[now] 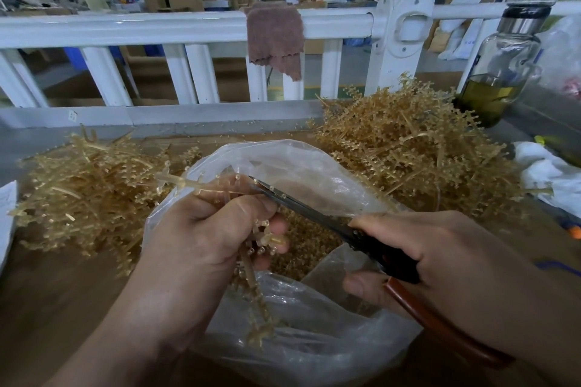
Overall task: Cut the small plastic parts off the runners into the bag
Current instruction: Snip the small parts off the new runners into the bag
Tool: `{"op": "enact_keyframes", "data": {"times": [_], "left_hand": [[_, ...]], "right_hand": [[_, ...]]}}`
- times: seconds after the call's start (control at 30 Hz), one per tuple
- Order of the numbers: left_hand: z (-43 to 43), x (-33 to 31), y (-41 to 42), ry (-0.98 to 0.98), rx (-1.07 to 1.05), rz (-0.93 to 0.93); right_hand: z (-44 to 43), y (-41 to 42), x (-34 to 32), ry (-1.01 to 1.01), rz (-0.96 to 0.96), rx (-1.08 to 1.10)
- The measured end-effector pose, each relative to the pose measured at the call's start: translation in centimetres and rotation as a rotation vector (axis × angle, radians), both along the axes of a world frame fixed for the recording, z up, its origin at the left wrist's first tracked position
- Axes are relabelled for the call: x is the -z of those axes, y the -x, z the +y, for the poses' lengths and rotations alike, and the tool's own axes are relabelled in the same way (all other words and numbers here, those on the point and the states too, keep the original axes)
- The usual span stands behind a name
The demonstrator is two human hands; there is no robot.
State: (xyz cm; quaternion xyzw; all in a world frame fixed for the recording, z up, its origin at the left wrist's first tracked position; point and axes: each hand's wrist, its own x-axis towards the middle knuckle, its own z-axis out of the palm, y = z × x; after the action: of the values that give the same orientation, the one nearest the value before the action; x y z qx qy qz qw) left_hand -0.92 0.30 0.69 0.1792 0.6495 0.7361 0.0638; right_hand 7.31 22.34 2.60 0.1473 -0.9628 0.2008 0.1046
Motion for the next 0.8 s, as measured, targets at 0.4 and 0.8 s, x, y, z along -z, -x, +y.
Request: {"op": "enact_keyframes", "data": {"times": [0.4,0.8], "left_hand": [[0.14,-0.2,-0.1,-0.018,0.003,-0.011],[-0.02,-0.29,0.0,-0.004,-0.007,-0.016]], "right_hand": [[-0.21,0.01,0.19,0.0,0.024,0.011],[-0.36,0.24,0.22,-0.006,0.018,0.015]]}}
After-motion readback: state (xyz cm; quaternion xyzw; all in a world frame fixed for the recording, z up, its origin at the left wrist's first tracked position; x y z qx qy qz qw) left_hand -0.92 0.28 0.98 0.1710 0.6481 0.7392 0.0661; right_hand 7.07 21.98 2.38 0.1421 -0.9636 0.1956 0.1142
